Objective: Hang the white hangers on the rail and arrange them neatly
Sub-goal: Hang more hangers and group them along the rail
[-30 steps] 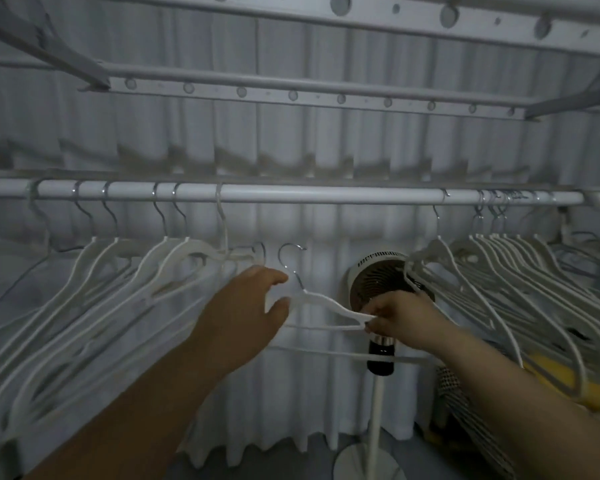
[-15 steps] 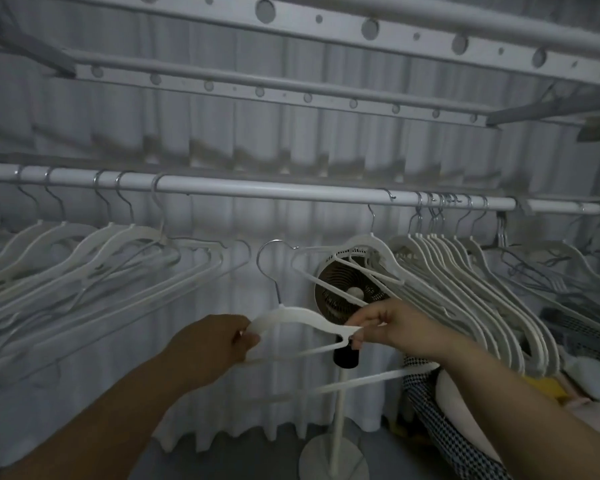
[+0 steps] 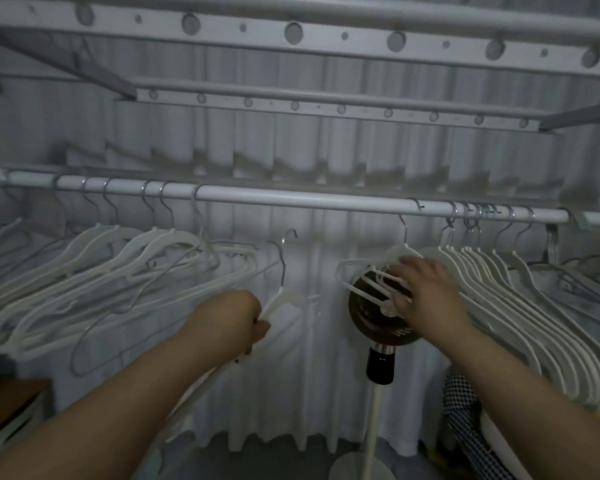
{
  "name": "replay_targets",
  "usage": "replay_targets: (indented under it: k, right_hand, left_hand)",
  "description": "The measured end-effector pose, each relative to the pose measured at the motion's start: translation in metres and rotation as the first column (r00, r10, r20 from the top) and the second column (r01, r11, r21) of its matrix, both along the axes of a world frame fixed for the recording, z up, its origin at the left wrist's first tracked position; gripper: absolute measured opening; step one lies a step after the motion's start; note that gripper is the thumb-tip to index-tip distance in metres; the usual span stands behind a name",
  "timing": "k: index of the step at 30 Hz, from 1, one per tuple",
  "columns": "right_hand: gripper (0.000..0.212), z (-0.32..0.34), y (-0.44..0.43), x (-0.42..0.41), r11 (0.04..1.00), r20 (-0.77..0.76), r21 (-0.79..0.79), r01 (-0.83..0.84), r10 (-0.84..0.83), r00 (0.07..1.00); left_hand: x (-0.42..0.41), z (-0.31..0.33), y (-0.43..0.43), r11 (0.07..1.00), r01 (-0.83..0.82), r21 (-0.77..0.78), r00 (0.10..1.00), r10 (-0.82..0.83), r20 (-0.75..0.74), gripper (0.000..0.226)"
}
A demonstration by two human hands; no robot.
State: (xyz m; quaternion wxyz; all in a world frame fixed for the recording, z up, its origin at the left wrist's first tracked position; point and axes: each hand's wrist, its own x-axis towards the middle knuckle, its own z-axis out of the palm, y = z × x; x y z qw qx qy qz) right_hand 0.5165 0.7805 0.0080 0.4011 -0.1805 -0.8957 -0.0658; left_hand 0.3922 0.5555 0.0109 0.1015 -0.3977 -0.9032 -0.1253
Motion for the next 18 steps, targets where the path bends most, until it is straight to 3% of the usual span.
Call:
replay_targets:
  k: [2, 4, 7, 12, 18]
  right_hand:
    - [0.034, 0.007, 0.007, 0.001, 0.994, -0.039, -0.021, 0.107, -0.108, 0.993]
    - [0.045, 0.012, 0.01, 0.005, 0.96, 0.061, -0.134, 0.246, -0.239, 0.969]
    - [0.05, 0.013, 0.016, 0.007, 0.913, 0.174, -0.165, 0.373, -0.345, 0.922]
    - [0.048, 0.007, 0.017, -0.004, 0.879, 0.199, -0.273, 0.391, -0.346, 0.917]
    - [0.042, 0.001, 0.018, -0.018, 0.849, 0.163, -0.362, 0.385, -0.349, 0.923]
  left_hand:
    - [-0.009, 0.007, -0.001, 0.989, -0.033, 0.141, 0.999, 0.03, 0.025, 0.041]
    - [-0.018, 0.013, 0.001, 0.965, -0.051, 0.257, 0.998, 0.042, 0.043, 0.038]
    - [-0.032, 0.019, 0.01, 0.935, -0.089, 0.343, 0.996, 0.093, 0.007, 0.037]
    - [-0.062, 0.022, 0.025, 0.897, -0.137, 0.421, 0.99, 0.143, 0.019, 0.032]
    - [-0.091, 0.023, 0.031, 0.914, -0.166, 0.371, 0.983, 0.182, -0.008, 0.032]
